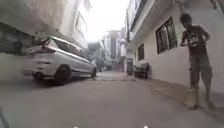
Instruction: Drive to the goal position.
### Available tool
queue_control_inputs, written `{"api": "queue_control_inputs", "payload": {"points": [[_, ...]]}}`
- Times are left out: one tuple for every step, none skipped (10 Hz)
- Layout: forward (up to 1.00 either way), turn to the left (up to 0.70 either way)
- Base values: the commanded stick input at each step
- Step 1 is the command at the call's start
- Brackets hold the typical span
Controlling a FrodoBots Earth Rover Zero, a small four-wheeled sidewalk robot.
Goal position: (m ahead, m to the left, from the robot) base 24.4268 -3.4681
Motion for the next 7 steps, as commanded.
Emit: {"api": "queue_control_inputs", "payload": {"points": [[1.0,-0.16],[1.0,0.04],[1.0,0.04],[1.0,0.04],[1.0,0.04],[1.0,0.04],[1.0,0.04]]}}
